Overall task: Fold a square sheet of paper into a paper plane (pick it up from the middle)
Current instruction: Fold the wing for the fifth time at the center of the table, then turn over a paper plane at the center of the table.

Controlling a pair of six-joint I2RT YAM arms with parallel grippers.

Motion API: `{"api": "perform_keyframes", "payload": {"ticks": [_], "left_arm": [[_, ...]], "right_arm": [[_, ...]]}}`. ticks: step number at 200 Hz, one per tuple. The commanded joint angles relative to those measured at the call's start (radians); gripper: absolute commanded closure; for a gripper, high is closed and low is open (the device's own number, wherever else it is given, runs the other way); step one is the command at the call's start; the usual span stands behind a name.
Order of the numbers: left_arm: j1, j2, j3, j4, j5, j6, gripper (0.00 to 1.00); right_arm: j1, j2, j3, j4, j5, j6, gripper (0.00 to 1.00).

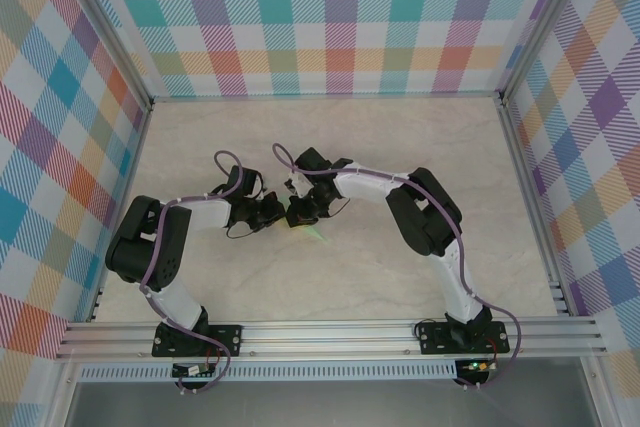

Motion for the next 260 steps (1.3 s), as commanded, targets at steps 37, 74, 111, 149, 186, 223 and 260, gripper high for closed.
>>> {"api": "perform_keyframes", "payload": {"ticks": [37, 74, 111, 149, 186, 223, 260], "left_arm": [[0.012, 0.069, -0.001, -0.137, -0.072, 0.029, 0.95], [0.012, 0.089, 0.009, -0.159, -0.087, 0.029, 0.95], [0.012, 0.109, 0.018, -0.179, -0.106, 0.027, 0.96], [0.012, 0.119, 0.021, -0.186, -0.115, 0.025, 0.96], [0.012, 0.114, 0.028, -0.196, -0.115, 0.026, 0.96], [0.012, 0.107, 0.034, -0.204, -0.115, 0.034, 0.96], [0.011, 0.084, 0.043, -0.198, -0.092, 0.045, 0.96]], "right_arm": [[-0.016, 0.058, 0.021, -0.013, 0.017, 0.015, 0.91], [-0.039, 0.028, -0.071, 0.018, 0.018, 0.029, 0.91], [-0.065, -0.047, -0.213, 0.064, 0.004, 0.028, 0.92], [-0.084, -0.125, -0.361, 0.109, 0.000, 0.029, 0.91], [-0.091, -0.187, -0.472, 0.130, 0.011, 0.029, 0.91], [-0.114, -0.237, -0.575, 0.178, 0.001, 0.045, 0.91], [-0.127, -0.330, -0.654, 0.267, -0.040, 0.085, 0.91]]}}
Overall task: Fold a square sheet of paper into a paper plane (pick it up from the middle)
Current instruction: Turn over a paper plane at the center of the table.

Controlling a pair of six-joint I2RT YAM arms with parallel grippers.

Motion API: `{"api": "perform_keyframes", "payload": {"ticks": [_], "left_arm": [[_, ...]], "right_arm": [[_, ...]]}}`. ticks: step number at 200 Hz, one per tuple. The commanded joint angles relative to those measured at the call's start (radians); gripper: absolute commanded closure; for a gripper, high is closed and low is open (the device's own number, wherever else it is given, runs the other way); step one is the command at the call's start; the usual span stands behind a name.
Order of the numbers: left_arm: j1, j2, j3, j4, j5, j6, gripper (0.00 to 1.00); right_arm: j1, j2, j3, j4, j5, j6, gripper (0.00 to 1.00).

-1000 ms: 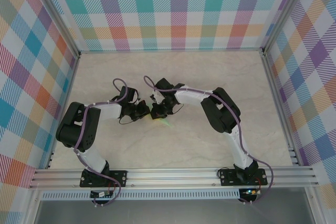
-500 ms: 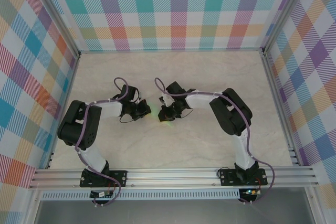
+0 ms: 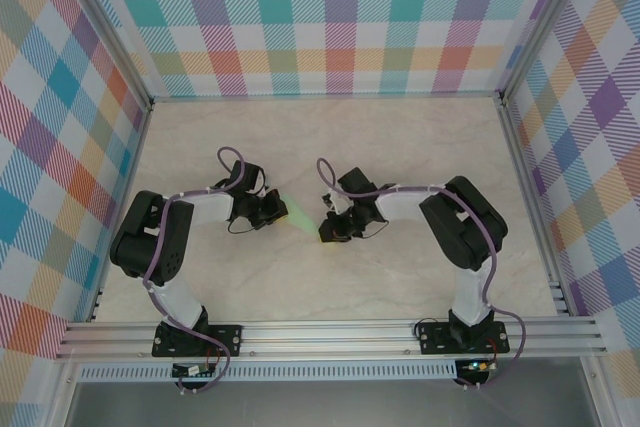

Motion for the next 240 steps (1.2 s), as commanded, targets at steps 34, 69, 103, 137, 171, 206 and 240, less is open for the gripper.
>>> {"api": "perform_keyframes", "payload": {"ticks": [34, 69, 103, 137, 171, 206, 240], "left_arm": [[-0.009, -0.046, 0.020, -0.147, -0.076, 0.036, 0.93], [-0.065, -0.198, 0.091, -0.263, -0.159, -0.008, 0.72], [-0.168, -0.262, 0.186, -0.484, -0.396, -0.070, 0.50], [-0.274, -0.215, 0.279, -0.644, -0.587, -0.160, 0.41], [-0.363, -0.067, 0.432, -0.759, -0.721, -0.209, 0.37], [-0.392, 0.129, 0.598, -0.842, -0.750, -0.223, 0.36], [-0.392, 0.263, 0.718, -0.922, -0.782, -0.234, 0.36]], "right_arm": [[-0.011, -0.248, -0.115, -0.039, 0.096, 0.082, 0.83], [-0.010, -0.443, -0.137, -0.142, 0.363, 0.083, 0.53], [-0.013, -0.570, -0.151, -0.255, 0.582, 0.040, 0.34], [-0.020, -0.626, -0.157, -0.296, 0.639, -0.046, 0.16], [-0.034, -0.636, -0.190, -0.267, 0.691, -0.076, 0.01], [-0.036, -0.627, -0.212, -0.253, 0.708, -0.067, 0.00], [-0.037, -0.630, -0.226, -0.247, 0.736, -0.056, 0.00]]}}
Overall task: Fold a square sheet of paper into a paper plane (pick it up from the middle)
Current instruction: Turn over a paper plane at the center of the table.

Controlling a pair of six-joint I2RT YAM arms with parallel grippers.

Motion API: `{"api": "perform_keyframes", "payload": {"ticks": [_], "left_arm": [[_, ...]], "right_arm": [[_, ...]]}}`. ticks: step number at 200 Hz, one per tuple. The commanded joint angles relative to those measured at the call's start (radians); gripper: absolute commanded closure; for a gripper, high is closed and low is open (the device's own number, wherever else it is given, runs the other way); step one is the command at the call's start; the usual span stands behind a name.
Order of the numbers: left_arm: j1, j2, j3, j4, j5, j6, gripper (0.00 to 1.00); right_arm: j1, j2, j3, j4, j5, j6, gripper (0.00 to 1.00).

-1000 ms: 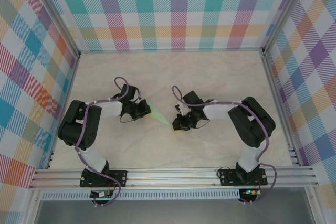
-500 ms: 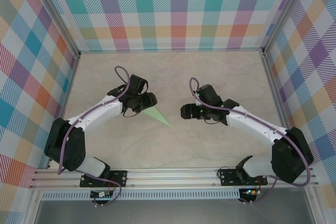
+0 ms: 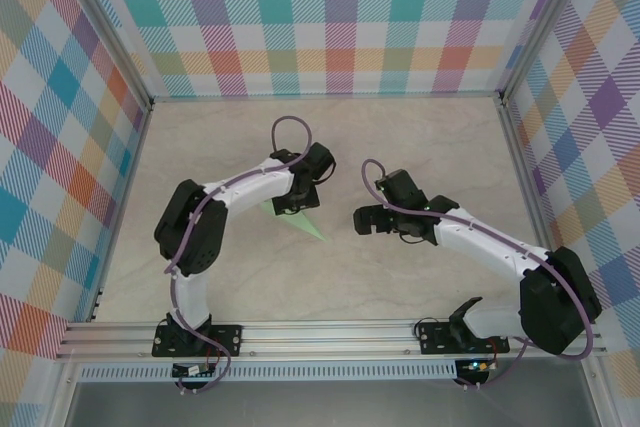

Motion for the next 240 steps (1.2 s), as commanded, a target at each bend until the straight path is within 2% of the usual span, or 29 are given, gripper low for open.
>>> {"api": "perform_keyframes", "payload": {"ticks": [1, 16, 45, 98, 127, 168, 209, 240], "left_arm": [[-0.006, 0.055, 0.076, -0.123, -0.065, -0.028, 0.36], [-0.006, 0.075, 0.087, -0.134, -0.073, -0.030, 0.37], [-0.006, 0.075, 0.082, -0.134, -0.028, -0.034, 0.50], [-0.015, -0.009, 0.010, -0.124, -0.013, -0.068, 0.64], [-0.020, -0.083, -0.057, -0.099, -0.016, -0.108, 0.76], [-0.021, -0.167, -0.112, -0.061, -0.013, -0.145, 1.00], [-0.024, -0.243, -0.100, -0.053, 0.007, -0.129, 1.00], [-0.031, -0.332, -0.066, -0.022, 0.057, -0.063, 1.00]], "right_arm": [[-0.004, -0.013, -0.019, 0.006, 0.035, -0.005, 0.00], [-0.005, -0.013, -0.023, 0.009, 0.037, -0.001, 0.00], [-0.004, -0.012, -0.020, -0.003, 0.040, 0.009, 0.00], [-0.003, -0.026, -0.025, -0.023, 0.036, 0.021, 0.01], [-0.004, -0.030, -0.025, -0.026, 0.028, 0.025, 0.01], [-0.004, -0.033, -0.031, -0.026, 0.028, 0.029, 0.01], [-0.004, -0.058, -0.040, -0.022, 0.040, 0.029, 0.01], [-0.004, -0.120, -0.044, -0.026, 0.038, 0.050, 0.01]]}}
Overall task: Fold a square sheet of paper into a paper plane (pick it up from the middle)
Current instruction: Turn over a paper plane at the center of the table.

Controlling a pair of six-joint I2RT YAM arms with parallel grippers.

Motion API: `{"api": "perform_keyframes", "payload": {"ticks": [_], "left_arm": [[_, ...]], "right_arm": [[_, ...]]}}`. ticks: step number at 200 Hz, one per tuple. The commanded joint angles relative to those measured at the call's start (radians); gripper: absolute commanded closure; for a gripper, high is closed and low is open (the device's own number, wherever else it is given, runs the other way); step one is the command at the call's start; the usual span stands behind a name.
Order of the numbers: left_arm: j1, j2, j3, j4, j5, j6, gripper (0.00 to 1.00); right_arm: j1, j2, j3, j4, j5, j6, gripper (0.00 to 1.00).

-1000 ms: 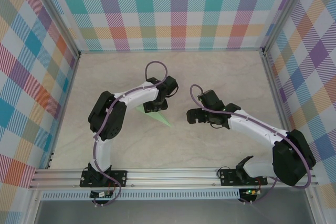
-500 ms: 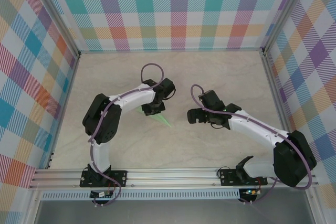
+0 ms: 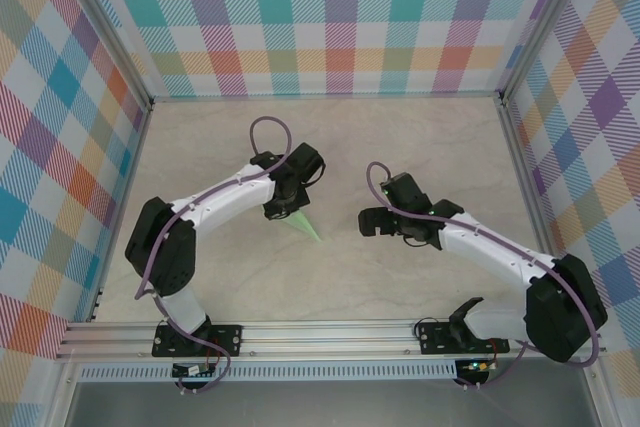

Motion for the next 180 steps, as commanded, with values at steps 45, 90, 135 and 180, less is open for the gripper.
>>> {"api": "perform_keyframes", "payload": {"ticks": [45, 90, 135, 180], "left_arm": [[-0.020, -0.177, -0.003, 0.230, 0.234, 0.169, 1.00], [-0.019, -0.111, -0.162, 0.589, 0.428, 0.220, 1.00], [-0.016, -0.027, -0.276, 0.863, 0.539, 0.225, 1.00], [-0.002, 0.006, -0.383, 0.975, 0.557, 0.212, 1.00]], "right_arm": [[-0.003, -0.199, 0.020, -0.070, -0.035, 0.076, 0.00], [-0.005, -0.207, 0.036, -0.085, -0.152, 0.210, 0.00], [-0.004, -0.173, -0.005, -0.005, -0.255, 0.323, 0.05], [-0.004, -0.069, -0.038, 0.096, -0.353, 0.398, 0.16]]}}
